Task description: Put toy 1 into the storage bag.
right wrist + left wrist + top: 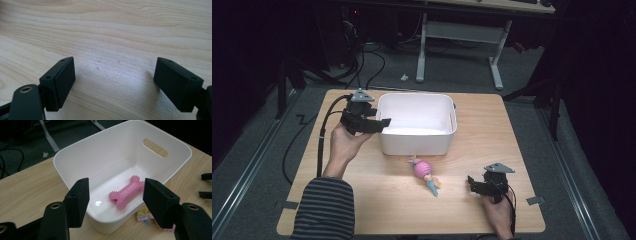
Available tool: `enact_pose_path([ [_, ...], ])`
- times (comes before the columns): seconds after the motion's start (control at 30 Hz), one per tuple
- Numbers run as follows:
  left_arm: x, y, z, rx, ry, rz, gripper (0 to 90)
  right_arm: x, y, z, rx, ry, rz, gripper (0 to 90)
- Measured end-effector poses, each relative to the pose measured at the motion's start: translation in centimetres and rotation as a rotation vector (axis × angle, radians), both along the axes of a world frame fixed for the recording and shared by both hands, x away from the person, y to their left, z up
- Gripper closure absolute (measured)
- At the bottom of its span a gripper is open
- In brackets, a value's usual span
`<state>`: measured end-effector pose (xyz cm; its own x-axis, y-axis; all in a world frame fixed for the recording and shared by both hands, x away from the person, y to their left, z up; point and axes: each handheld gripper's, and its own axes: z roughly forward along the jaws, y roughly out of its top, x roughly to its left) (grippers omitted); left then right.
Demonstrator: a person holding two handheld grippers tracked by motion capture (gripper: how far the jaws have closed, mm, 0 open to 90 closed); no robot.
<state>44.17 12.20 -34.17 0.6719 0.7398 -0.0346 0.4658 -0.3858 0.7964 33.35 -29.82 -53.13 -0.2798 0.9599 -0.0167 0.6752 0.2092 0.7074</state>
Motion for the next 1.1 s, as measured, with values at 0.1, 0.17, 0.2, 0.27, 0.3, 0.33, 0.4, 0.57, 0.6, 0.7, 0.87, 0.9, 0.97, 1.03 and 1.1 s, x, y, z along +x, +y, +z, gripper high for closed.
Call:
enact_pose_path([
  [0.1, -0.7, 0.8, 0.2, -0.020, -0.013, 0.009, 38.4, 0.0, 0.0, 0.0, 0.000, 0.000, 0.000, 17.4],
  [0.17, -1.1, 1.1, 0.2, -0.026, -0.019, 0.012, 38.4, 0.0, 0.0, 0.0, 0.000, 0.000, -0.001, 17.4],
  [0.2, -1.3, 1.3, 0.1, -0.028, -0.019, 0.013, 38.4, 0.0, 0.0, 0.0, 0.000, 0.000, -0.001, 17.4],
  [0.27, -1.6, 1.7, 0.0, -0.020, -0.019, 0.018, 38.4, 0.0, 0.0, 0.0, -0.001, -0.001, 0.001, 17.4],
  [0.3, -1.9, 2.0, -0.1, -0.023, -0.021, 0.025, 38.4, 0.0, 0.0, 0.0, -0.001, -0.001, 0.001, 17.4],
  [0.33, -1.9, 2.0, -0.1, -0.023, -0.021, 0.025, 38.4, 0.0, 0.0, 0.0, -0.001, -0.001, 0.001, 17.4],
  [0.4, -2.3, 2.4, -0.3, -0.033, -0.020, 0.032, 38.4, 0.0, 0.0, 0.0, 0.000, 0.000, 0.000, 17.4],
  [0.57, -3.1, 3.3, -0.7, -0.044, -0.007, 0.046, 38.4, 0.0, 0.0, 0.0, 0.001, 0.000, -0.001, 17.4],
  [0.6, -3.3, 3.5, -0.8, -0.042, -0.003, 0.051, 38.2, 0.0, 0.0, 0.0, 0.001, 0.001, -0.001, 17.4],
  [0.7, -4.1, 4.2, -0.9, -0.057, -0.002, 0.062, 38.2, -0.1, 0.0, 0.0, 0.000, 0.000, 0.002, 17.5],
  [0.87, -4.8, 4.8, -0.8, -0.074, -0.020, 0.065, 38.2, -0.1, 0.0, 0.0, 0.001, 0.000, 0.000, 17.5],
  [0.9, -5.1, 5.1, -0.7, -0.080, -0.025, 0.067, 38.2, -0.1, 0.0, 0.0, 0.002, 0.000, 0.000, 17.6],
  [0.97, -5.6, 5.4, -0.8, -0.076, -0.027, 0.074, 38.2, -0.1, 0.0, 0.0, 0.001, 0.000, -0.001, 17.6],
  [1.03, -5.8, 5.6, -0.9, -0.078, -0.028, 0.076, 38.2, -0.1, 0.0, 0.0, 0.001, 0.000, -0.001, 17.6],
  [1.1, -6.3, 6.0, -1.1, -0.084, -0.030, 0.081, 38.2, -0.1, 0.0, 0.0, 0.001, 0.000, -0.001, 17.6],
])
